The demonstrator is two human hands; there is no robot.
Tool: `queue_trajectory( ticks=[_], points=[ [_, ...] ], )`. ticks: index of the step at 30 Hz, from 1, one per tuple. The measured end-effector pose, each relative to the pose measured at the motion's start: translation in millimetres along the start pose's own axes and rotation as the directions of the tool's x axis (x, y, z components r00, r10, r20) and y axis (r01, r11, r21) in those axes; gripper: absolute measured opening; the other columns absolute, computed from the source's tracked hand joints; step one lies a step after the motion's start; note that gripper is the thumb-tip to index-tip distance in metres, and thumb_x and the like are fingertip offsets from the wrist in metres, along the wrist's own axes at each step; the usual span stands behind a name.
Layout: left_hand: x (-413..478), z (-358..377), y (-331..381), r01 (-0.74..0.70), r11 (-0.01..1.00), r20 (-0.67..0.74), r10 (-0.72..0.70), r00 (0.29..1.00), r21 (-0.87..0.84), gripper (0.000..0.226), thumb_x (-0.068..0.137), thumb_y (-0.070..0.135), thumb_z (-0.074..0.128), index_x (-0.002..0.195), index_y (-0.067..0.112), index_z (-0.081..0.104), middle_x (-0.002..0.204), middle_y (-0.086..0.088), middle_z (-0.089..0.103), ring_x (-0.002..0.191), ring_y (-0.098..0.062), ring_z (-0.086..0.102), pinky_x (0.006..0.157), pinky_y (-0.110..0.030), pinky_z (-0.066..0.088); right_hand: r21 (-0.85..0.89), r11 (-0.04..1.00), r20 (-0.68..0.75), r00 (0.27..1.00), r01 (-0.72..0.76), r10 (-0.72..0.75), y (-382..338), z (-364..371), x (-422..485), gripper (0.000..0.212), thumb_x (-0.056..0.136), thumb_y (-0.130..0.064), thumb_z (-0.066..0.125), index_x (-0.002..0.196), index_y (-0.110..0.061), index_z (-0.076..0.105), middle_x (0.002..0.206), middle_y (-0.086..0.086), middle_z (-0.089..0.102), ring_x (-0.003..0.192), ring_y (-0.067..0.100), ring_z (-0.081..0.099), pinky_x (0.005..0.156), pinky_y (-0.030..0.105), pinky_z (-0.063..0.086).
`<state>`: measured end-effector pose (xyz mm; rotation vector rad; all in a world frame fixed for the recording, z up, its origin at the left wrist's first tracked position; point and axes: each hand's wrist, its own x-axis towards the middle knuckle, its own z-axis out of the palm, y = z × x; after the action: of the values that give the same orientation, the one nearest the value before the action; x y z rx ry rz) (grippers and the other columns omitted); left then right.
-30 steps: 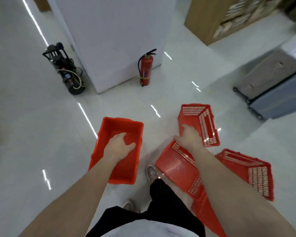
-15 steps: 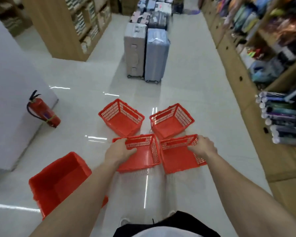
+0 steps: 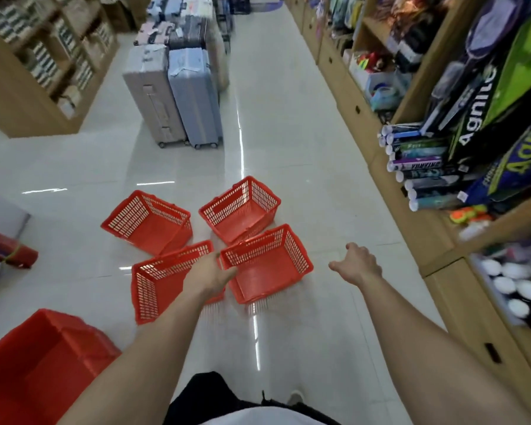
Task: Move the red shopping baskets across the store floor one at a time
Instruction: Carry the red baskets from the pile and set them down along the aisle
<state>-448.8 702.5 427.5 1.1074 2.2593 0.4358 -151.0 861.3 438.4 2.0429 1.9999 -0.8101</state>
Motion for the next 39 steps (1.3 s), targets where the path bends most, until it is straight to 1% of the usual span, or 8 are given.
queue_trajectory(
  ticks=[8, 14, 18, 25, 29, 33, 36, 39],
  points=[
    [66.5, 45.7, 25.3, 0.064, 0.991, 0.094, -0.075, 0.993, 0.114, 0.068, 0.073, 0.059, 0.063, 0.129, 0.021, 0.059, 0.124, -0.006, 0.066, 0.11, -0.026, 0.063, 0.09, -0.041, 0.052, -0.119, 0.992, 0.081, 0.996, 0.044, -0.035, 24.2, -14.6, 95.3, 0.075, 0.082, -0.048, 0.067, 0.144, -0.014, 0.042, 0.141, 0.012, 0.046, 0.129, 0.034, 0.045, 0.097, 0.044, 0.043],
    [167.3, 82.1, 15.6, 0.164, 0.981, 0.157, -0.179, 0.971, 0.105, 0.076, 0.072, 0.061, 0.059, 0.134, 0.016, 0.055, 0.131, -0.01, 0.062, 0.116, -0.029, 0.059, 0.096, -0.043, 0.048, -0.237, 0.97, 0.172, 0.985, 0.063, -0.021, -1.8, -2.8, 205.4, 0.077, 0.082, -0.048, 0.067, 0.146, -0.016, 0.04, 0.143, 0.011, 0.045, 0.13, 0.034, 0.044, 0.097, 0.044, 0.043],
    [234.6, 106.5, -4.7, 0.228, 0.965, 0.177, -0.249, 0.952, 0.128, 0.083, 0.072, 0.063, 0.058, 0.138, 0.013, 0.051, 0.136, -0.011, 0.057, 0.123, -0.031, 0.054, 0.1, -0.046, 0.045, -0.315, 0.935, 0.253, 0.964, 0.161, -0.081, -35.6, 26.7, 287.9, 0.077, 0.08, -0.048, 0.066, 0.146, -0.018, 0.04, 0.142, 0.01, 0.046, 0.129, 0.033, 0.045, 0.096, 0.044, 0.043],
    [333.3, 199.1, -74.2, 0.352, 0.902, 0.195, -0.403, 0.894, 0.25, 0.079, 0.075, 0.067, 0.057, 0.138, 0.019, 0.049, 0.131, -0.008, 0.057, 0.12, -0.031, 0.054, 0.097, -0.048, 0.047, -0.356, 0.845, 0.417, 0.877, 0.4, -0.239, -67.8, 150.4, 443.8, 0.078, 0.079, -0.058, 0.064, 0.143, -0.018, 0.045, 0.137, 0.012, 0.052, 0.124, 0.036, 0.05, 0.096, 0.049, 0.044],
    [374.2, 281.5, -139.8, 0.424, 0.85, 0.201, -0.495, 0.845, 0.313, 0.076, 0.077, 0.066, 0.06, 0.138, 0.021, 0.048, 0.13, -0.009, 0.058, 0.117, -0.032, 0.055, 0.094, -0.046, 0.048, -0.359, 0.833, 0.452, 0.859, 0.421, -0.24, -50.1, 251.3, 539.1, 0.077, 0.077, -0.059, 0.066, 0.14, -0.018, 0.048, 0.132, 0.014, 0.055, 0.12, 0.037, 0.053, 0.094, 0.05, 0.047],
    [404.4, 367.5, -213.3, 0.576, 0.792, 0.188, -0.609, 0.77, 0.203, 0.074, 0.077, 0.055, 0.069, 0.136, 0.016, 0.049, 0.13, -0.011, 0.06, 0.117, -0.033, 0.057, 0.096, -0.047, 0.047, -0.373, 0.83, 0.429, 0.87, 0.415, -0.242, -19.0, 344.8, 615.7, 0.075, 0.08, -0.051, 0.07, 0.139, -0.012, 0.048, 0.13, 0.02, 0.055, 0.119, 0.042, 0.052, 0.095, 0.05, 0.046],
    [414.9, 424.9, -247.1, 0.7, 0.708, 0.179, -0.703, 0.688, 0.093, 0.071, 0.081, 0.045, 0.072, 0.137, 0.008, 0.047, 0.136, -0.018, 0.054, 0.119, -0.038, 0.055, 0.1, -0.049, 0.045, -0.261, 0.886, 0.392, 0.88, 0.384, -0.267, 5.0, 398.8, 641.5, 0.067, 0.083, -0.04, 0.071, 0.137, -0.012, 0.044, 0.127, 0.02, 0.057, 0.115, 0.042, 0.055, 0.094, 0.049, 0.047],
    [413.9, 465.0, -255.9, 0.751, 0.657, 0.079, -0.754, 0.652, 0.064, 0.075, 0.085, 0.04, 0.072, 0.14, 0.003, 0.037, 0.139, -0.025, 0.038, 0.116, -0.047, 0.052, 0.099, -0.052, 0.043, 0.075, 0.961, 0.323, 0.905, 0.268, -0.278, 21.7, 435.5, 640.2, 0.065, 0.086, -0.025, 0.07, 0.141, -0.017, 0.036, 0.13, 0.01, 0.061, 0.115, 0.032, 0.06, 0.092, 0.042, 0.049]
  ],
)
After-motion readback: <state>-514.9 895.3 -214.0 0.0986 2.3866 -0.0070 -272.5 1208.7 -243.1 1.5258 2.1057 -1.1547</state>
